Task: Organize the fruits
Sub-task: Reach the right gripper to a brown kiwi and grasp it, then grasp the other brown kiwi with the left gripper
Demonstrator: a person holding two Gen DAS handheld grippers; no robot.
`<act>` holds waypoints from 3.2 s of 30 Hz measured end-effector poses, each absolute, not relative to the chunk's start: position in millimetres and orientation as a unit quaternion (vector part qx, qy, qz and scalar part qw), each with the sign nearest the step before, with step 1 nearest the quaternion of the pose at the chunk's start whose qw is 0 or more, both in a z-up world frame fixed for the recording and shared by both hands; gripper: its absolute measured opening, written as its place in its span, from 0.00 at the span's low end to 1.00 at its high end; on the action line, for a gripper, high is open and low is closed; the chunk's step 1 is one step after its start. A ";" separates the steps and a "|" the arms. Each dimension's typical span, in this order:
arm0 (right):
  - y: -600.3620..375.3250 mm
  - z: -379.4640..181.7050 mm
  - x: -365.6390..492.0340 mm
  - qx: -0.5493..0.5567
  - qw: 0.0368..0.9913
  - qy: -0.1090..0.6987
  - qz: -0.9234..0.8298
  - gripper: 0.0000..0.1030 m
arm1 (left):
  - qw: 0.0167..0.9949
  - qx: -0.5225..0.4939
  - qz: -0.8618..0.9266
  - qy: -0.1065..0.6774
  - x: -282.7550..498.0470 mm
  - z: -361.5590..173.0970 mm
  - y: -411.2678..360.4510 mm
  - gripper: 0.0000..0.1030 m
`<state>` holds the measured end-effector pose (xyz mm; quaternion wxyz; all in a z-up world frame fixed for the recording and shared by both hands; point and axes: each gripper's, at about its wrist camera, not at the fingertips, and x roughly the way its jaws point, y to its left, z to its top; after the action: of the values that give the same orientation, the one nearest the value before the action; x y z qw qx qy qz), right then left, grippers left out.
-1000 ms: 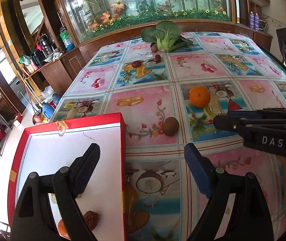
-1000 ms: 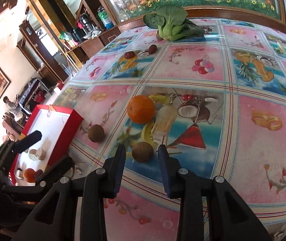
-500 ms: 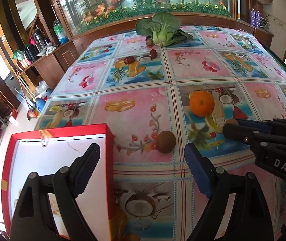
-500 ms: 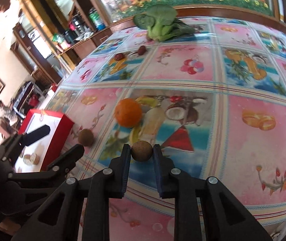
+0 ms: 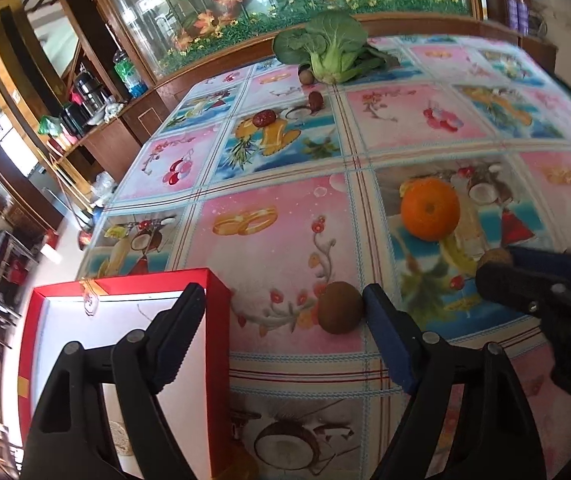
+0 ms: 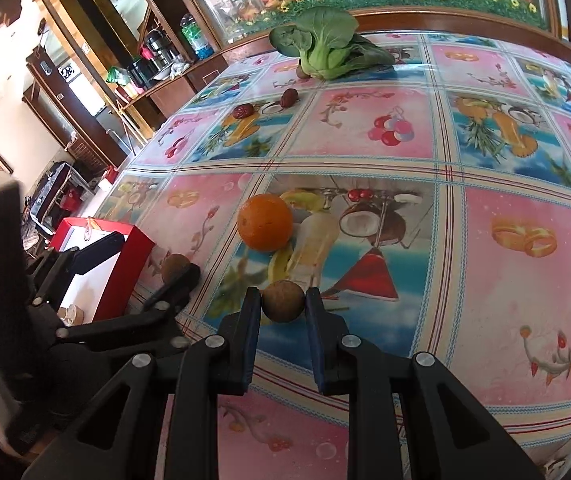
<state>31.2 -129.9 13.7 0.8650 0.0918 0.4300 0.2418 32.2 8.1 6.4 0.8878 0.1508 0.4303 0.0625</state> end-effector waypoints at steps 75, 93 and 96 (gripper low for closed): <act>-135.1 11.8 38.2 0.118 0.860 0.433 0.243 0.20 | 0.878 0.093 -0.104 0.458 -5.3 20.9 12.1 0.65; -138.4 10.8 42.0 0.132 0.855 0.438 0.245 0.20 | 0.866 0.098 -0.124 0.474 21.5 9.7 0.5 0.40; -138.3 10.9 41.8 0.132 0.855 0.438 0.245 0.20 | 0.868 0.103 -0.123 0.470 21.0 10.0 -2.6 0.40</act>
<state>41.8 -138.3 10.9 0.8548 0.1320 0.4380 0.2451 21.0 -2.6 10.0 0.8682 0.1030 0.4697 -0.1226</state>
